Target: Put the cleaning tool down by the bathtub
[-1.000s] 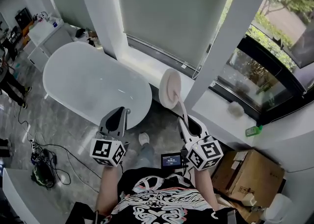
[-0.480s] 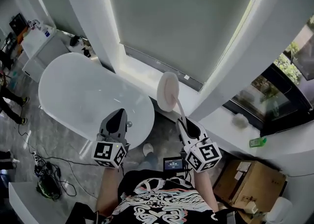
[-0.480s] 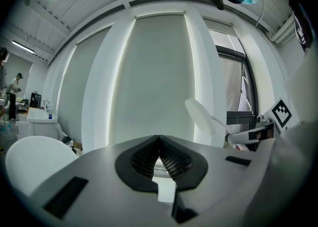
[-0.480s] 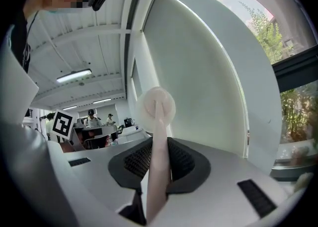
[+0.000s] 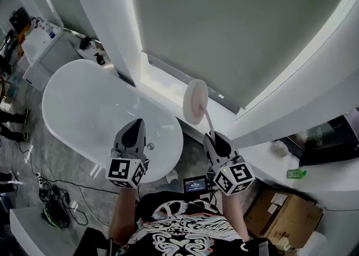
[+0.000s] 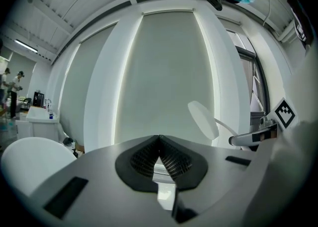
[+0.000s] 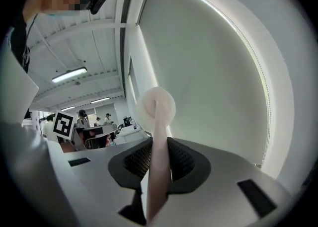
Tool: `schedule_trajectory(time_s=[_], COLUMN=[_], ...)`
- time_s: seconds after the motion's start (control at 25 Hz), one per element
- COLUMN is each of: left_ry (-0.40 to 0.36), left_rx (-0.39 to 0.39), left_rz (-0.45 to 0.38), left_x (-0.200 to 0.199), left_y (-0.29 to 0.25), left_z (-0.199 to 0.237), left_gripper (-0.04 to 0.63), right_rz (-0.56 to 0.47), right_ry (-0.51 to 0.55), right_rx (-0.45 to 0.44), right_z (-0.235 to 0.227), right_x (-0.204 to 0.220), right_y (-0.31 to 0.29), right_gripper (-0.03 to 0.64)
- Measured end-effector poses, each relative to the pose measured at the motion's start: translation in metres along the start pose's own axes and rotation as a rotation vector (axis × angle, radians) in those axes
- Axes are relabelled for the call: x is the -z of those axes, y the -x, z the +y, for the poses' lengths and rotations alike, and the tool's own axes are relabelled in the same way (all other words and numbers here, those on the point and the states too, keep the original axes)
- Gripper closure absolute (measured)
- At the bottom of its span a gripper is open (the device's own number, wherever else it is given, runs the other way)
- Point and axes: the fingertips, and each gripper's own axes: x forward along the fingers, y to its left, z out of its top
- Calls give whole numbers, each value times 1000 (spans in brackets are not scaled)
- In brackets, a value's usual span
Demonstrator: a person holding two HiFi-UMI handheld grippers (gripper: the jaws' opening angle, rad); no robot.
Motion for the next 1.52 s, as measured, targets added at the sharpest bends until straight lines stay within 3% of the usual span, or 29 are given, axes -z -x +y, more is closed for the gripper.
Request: schedule_trajectory(time_s=[0.36,0.64,1.08,1.52], left_ry=[28,32,30,40], left_rx=[-5,-73,-201,-274], left_rz=[10,-7,-22,-11], left_x=[10,-5,-35,-36], left_y=[-55,-83,-163,-215], left_z=[50,79,115,133], left_gripper=[580,580,580,580], right_rz=[20,31,49,125], right_ry=[-15,-2,0,-9], right_rx=[-11,-52,-240,-332], right_z=[-11,-23,-63,-93], right_x=[-4,-24,-69,-69], right_y=[-68,-113,-212,-270], right_gripper=[520,520,520,520])
